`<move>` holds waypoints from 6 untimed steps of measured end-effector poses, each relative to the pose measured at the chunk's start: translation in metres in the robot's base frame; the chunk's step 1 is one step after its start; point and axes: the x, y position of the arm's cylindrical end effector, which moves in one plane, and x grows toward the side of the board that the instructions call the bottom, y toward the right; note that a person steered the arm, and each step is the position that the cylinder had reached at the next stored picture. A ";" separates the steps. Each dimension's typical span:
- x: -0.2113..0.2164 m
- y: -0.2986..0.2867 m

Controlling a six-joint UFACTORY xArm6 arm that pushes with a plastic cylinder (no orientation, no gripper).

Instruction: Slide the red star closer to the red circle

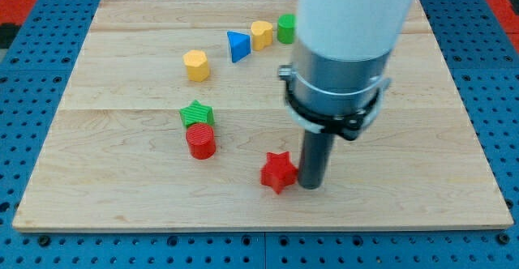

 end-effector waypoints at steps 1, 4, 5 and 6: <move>0.013 -0.027; -0.006 -0.011; -0.006 -0.051; 0.001 -0.086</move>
